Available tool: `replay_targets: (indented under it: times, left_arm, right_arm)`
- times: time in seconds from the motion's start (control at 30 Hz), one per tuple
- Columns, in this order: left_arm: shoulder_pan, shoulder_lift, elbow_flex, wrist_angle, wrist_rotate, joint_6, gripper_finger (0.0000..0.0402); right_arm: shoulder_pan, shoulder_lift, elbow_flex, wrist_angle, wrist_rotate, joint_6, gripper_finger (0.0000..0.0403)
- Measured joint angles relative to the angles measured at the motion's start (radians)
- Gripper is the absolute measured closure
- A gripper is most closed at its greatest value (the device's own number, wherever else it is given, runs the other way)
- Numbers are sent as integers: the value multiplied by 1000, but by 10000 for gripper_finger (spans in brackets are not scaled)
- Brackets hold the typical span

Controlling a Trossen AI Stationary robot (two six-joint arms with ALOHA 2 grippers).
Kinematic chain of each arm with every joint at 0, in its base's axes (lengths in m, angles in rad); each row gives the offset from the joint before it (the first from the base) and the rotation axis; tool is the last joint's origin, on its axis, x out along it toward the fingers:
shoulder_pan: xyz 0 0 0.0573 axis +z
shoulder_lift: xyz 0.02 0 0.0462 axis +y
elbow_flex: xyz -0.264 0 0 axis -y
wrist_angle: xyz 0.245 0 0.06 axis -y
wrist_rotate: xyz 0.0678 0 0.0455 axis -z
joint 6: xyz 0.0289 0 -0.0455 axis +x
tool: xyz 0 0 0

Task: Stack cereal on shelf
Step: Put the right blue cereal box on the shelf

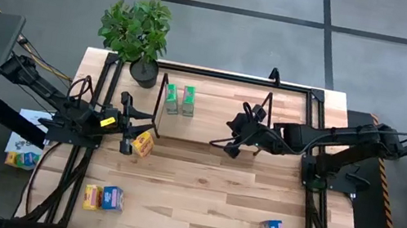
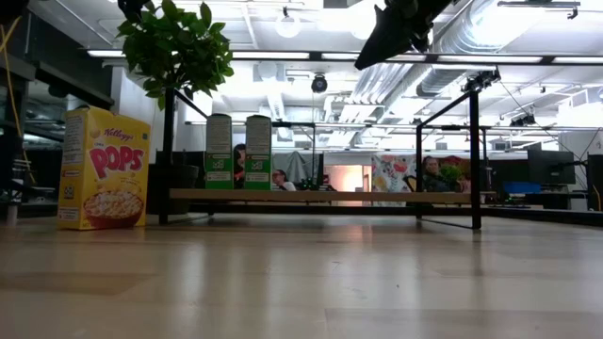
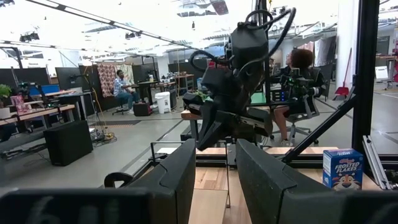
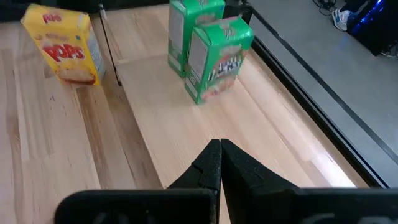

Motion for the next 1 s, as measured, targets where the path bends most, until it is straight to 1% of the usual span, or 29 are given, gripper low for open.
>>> replay_targets:
  times: [0.1, 0.17, 0.23, 0.3, 0.4, 0.5, 0.6, 0.7, 0.8, 0.87, 0.93, 1.0]
  left_arm:
    - [1, 0, 0, 0, 0, 0, 295]
    - [1, 0, 0, 0, 0, 0, 295]
    - [1, 0, 0, 0, 0, 0, 295]
    - [1, 0, 0, -1, 0, 0, 295]
    - [1, 0, 0, -9, 0, 0, 295]
    - [1, 0, 0, -10, 0, 0, 295]
    - [1, 0, 0, -10, 0, 0, 295]
    - [1, 0, 0, -9, 0, -1, 295]
    - [1, 0, 0, -9, 0, -2, 295]
    - [1, 0, 0, -9, 0, -2, 295]
    - [1, 0, 0, -9, 0, -2, 295]
    - [1, 0, 0, -9, 0, -2, 295]
  right_arm:
    - [-2, 1, 1, 117, 2, -49, 402]
    - [-2, 1, 6, 188, -21, -45, 402]
    - [-1, 1, 31, 193, -49, -10, 398]
    - [13, 1, 67, 144, -69, 35, 382]
    - [53, 1, 127, 3, -80, 120, 337]
    - [108, 1, 183, -141, -81, 254, 273]
    - [165, 1, 225, -273, -108, 357, 207]
    - [213, 0, 248, -384, -187, 479, 152]
    - [245, 0, 264, -469, -305, 618, 117]
    - [261, 0, 270, -533, -410, 749, 106]
    - [287, 0, 270, -614, -528, 939, 103]
    - [339, 0, 270, -685, -627, 1140, 102]
